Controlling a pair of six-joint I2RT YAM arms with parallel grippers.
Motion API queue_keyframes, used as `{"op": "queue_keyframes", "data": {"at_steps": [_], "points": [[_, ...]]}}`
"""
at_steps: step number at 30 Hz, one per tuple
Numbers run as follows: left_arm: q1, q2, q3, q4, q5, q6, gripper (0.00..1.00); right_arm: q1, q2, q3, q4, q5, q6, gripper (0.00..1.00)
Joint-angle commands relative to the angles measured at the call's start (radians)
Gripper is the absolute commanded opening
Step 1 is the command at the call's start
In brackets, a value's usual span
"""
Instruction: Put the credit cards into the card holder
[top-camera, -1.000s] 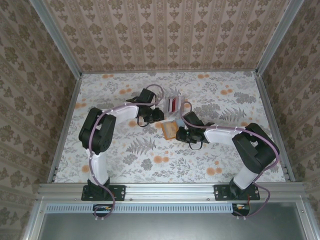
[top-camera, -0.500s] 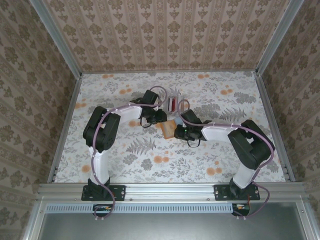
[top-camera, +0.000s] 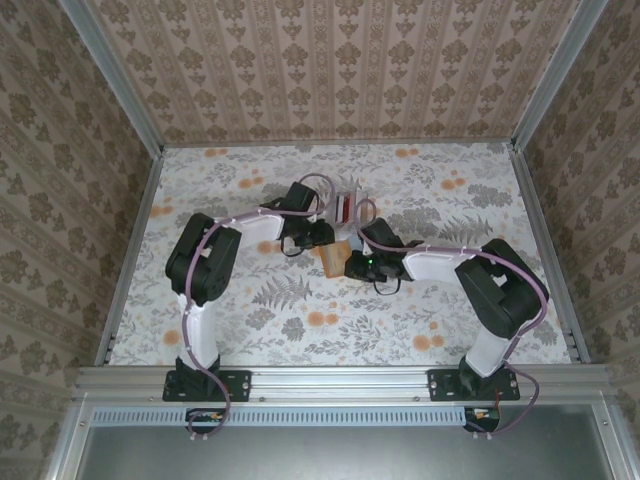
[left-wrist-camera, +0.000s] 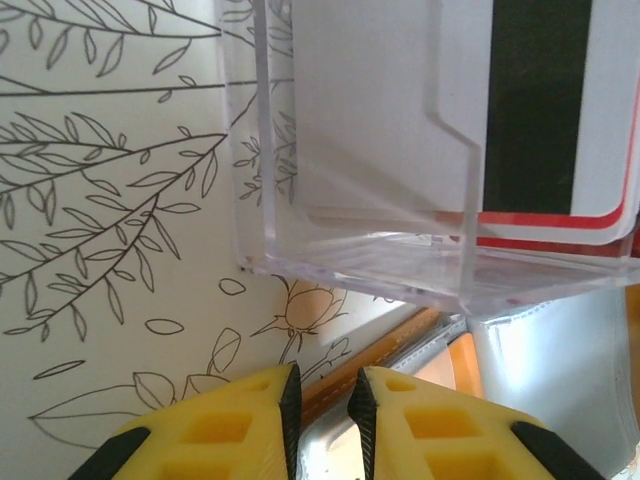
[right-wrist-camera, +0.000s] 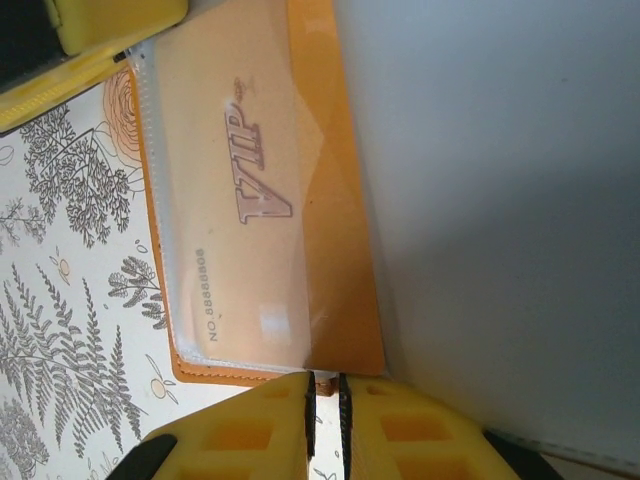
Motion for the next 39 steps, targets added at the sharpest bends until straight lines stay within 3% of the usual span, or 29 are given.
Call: {"op": "queue_keyframes", "data": {"at_steps": [1, 6, 12, 17, 23, 31, 39], "points": [[-0.026, -0.04, -0.075, -0.043, 0.012, -0.018, 0.25, -0.007, -0.074, -0.033, -0.031, 0.004, -0.004, 0.19], [-0.033, -0.116, -0.179, -0.034, 0.007, -0.041, 0.25, -0.032, -0.194, -0.111, -0.113, 0.055, 0.0, 0.31], [-0.095, -0.205, -0.273, -0.032, -0.014, -0.089, 0.25, -0.08, -0.271, -0.206, -0.146, 0.132, 0.043, 0.32], [-0.182, -0.236, -0.312, -0.016, -0.029, -0.147, 0.25, -0.125, -0.245, -0.226, -0.101, 0.143, 0.056, 0.32], [-0.274, -0.2, -0.228, -0.077, -0.044, -0.128, 0.24, -0.198, -0.161, -0.139, -0.098, 0.132, -0.006, 0.32], [-0.298, -0.171, -0.147, -0.079, -0.002, -0.073, 0.25, -0.271, -0.108, -0.006, -0.194, 0.121, -0.141, 0.32], [-0.319, -0.074, 0.002, -0.079, 0.054, -0.041, 0.25, -0.281, -0.036, 0.1, -0.237, 0.09, -0.192, 0.33]]}}
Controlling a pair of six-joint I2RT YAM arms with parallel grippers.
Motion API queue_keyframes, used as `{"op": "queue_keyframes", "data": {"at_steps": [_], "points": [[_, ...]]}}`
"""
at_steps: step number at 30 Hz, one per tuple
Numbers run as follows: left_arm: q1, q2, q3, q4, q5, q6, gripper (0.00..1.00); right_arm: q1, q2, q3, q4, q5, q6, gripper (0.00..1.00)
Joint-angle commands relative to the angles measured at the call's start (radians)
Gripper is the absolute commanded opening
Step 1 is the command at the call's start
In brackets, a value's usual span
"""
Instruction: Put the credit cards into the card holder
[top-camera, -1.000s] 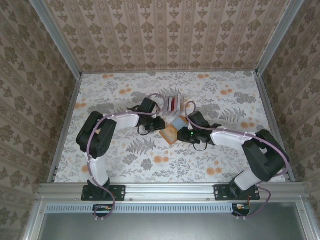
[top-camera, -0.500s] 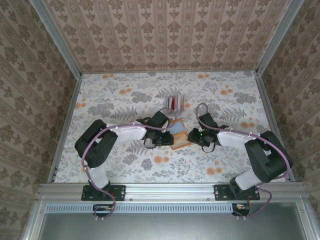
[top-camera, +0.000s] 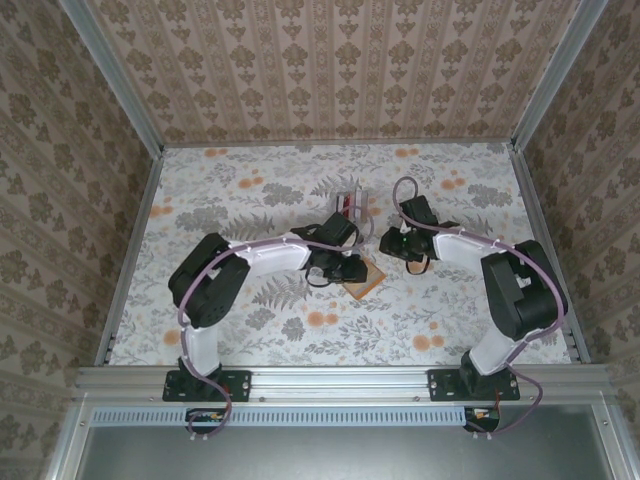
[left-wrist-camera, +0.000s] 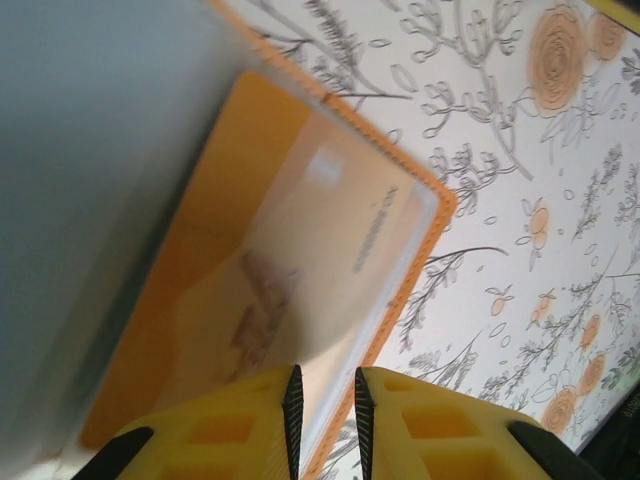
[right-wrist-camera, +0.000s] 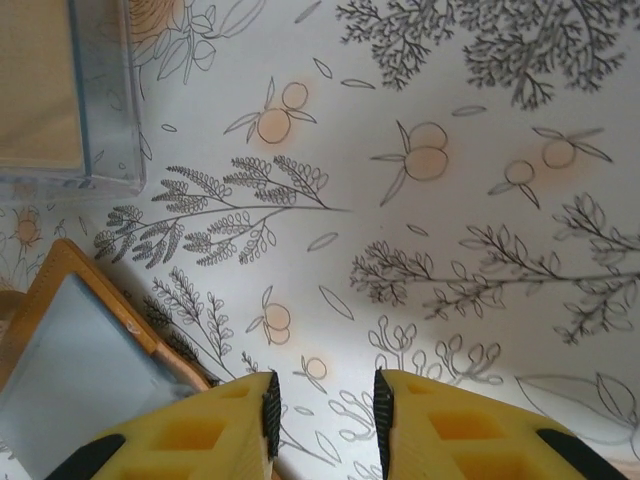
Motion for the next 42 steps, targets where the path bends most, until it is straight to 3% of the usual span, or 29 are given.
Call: {"op": "queue_keyframes", "data": {"at_steps": [1, 8, 18, 23, 42], "points": [[-0.017, 0.026, 0.071, -0.018, 0.04, 0.041, 0.25, -0.006, 0.014, 0.043, -0.066, 0.001, -0.052, 0.33], [0.036, -0.045, 0.112, -0.089, -0.012, 0.097, 0.26, -0.046, -0.028, 0.113, -0.108, -0.011, -0.07, 0.34], [0.302, -0.136, 0.109, -0.122, 0.0, 0.141, 0.29, -0.041, 0.027, 0.26, -0.071, -0.18, 0.004, 0.36], [0.382, -0.101, 0.15, -0.125, 0.018, 0.157, 0.3, -0.024, 0.089, 0.337, -0.074, -0.207, 0.016, 0.37], [0.417, 0.171, 0.384, -0.137, 0.111, 0.181, 0.33, 0.01, 0.312, 0.608, -0.182, -0.169, -0.004, 0.42]]}}
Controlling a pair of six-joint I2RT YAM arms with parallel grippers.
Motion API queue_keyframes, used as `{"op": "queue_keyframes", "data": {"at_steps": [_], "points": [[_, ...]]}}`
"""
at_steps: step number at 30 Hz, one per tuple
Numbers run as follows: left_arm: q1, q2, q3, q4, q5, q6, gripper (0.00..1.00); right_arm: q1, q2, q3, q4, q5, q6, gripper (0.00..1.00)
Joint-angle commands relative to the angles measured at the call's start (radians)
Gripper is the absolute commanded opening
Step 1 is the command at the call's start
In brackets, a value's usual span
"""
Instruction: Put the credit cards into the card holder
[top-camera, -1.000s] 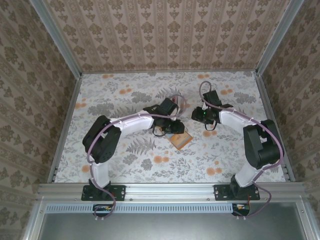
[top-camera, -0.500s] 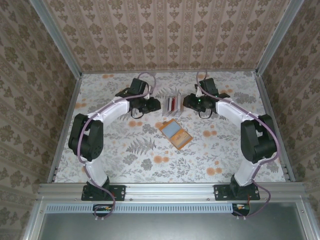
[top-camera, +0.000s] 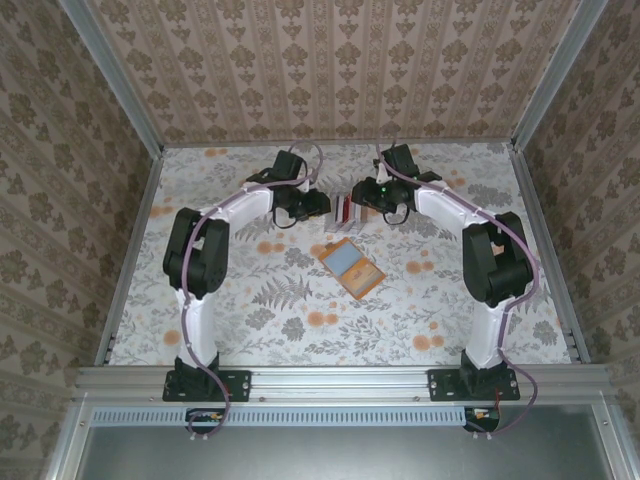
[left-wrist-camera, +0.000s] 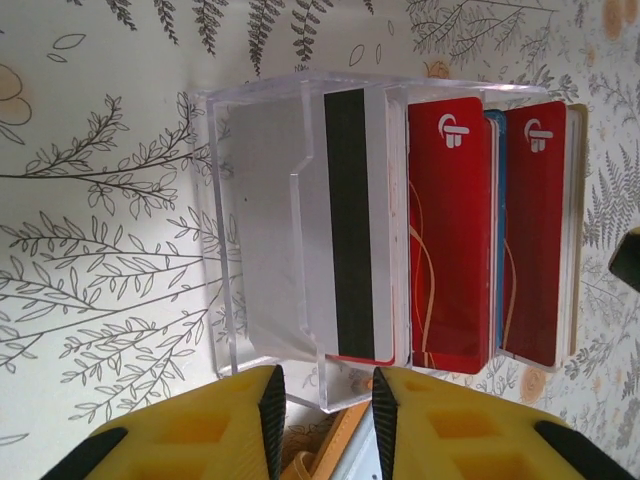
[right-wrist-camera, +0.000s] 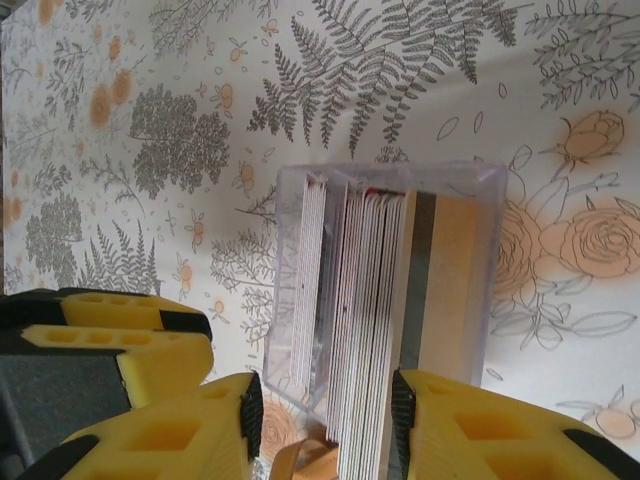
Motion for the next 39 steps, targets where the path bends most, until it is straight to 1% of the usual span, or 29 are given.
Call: {"op": "queue_keyframes", "data": {"at_steps": [1, 7, 17, 24, 39], "points": [[0.012, 0.032, 0.045, -0.016, 0.03, 0.034, 0.33, 0.005, 0.045, 0.05, -0.053, 0.018, 0.0, 0.42], [0.018, 0.073, 0.068, -0.011, 0.044, 0.031, 0.33, 0.009, 0.065, 0.067, -0.065, 0.076, 0.005, 0.42], [0.017, 0.122, 0.085, 0.012, 0.066, 0.016, 0.34, 0.031, 0.131, 0.154, -0.128, 0.102, -0.022, 0.43], [0.013, 0.145, 0.084, 0.027, 0.078, 0.003, 0.34, 0.035, 0.15, 0.182, -0.149, 0.116, -0.03, 0.43], [-0.001, 0.151, 0.074, 0.045, 0.081, -0.015, 0.35, 0.044, 0.089, 0.149, -0.128, 0.106, -0.034, 0.42]]}}
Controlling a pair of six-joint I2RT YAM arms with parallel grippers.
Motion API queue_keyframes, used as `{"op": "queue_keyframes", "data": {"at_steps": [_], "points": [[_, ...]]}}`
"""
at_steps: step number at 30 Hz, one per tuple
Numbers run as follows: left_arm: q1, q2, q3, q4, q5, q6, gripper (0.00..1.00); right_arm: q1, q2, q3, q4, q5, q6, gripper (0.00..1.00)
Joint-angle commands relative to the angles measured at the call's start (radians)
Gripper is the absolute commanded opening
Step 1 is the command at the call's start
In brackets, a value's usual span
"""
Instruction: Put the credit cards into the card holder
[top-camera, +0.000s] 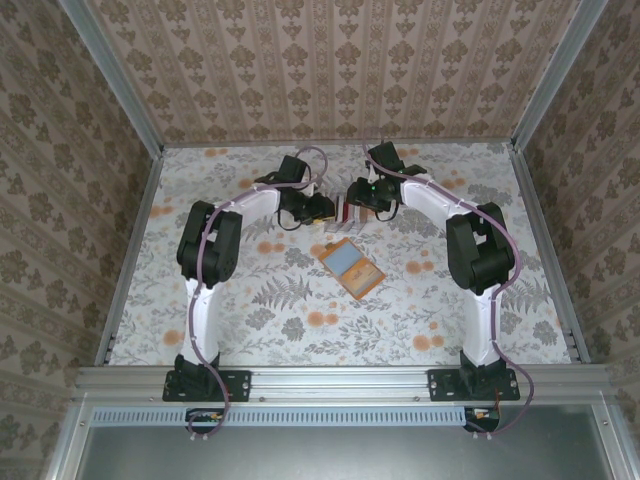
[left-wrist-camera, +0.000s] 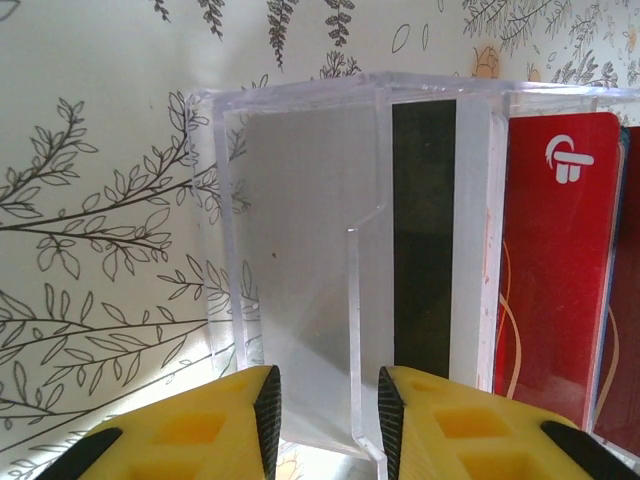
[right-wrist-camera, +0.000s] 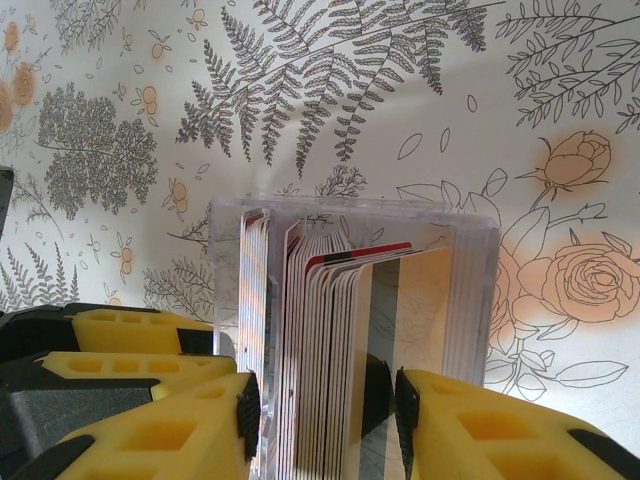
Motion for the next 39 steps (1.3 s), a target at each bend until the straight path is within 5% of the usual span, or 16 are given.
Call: {"op": "queue_keyframes", "data": {"at_steps": [1, 22, 39], "points": [[-0.008, 0.018, 0.018, 0.006, 0.011, -0.015, 0.34, 0.011, -0.045, -0.001, -0.016, 0.005, -0.02, 0.42], [-0.014, 0.015, 0.018, 0.007, 0.008, -0.021, 0.35, 0.012, -0.058, 0.0, -0.014, -0.008, -0.021, 0.36], [-0.015, 0.011, 0.021, -0.001, 0.006, -0.018, 0.35, 0.006, -0.086, -0.004, -0.038, 0.002, -0.038, 0.2]]}}
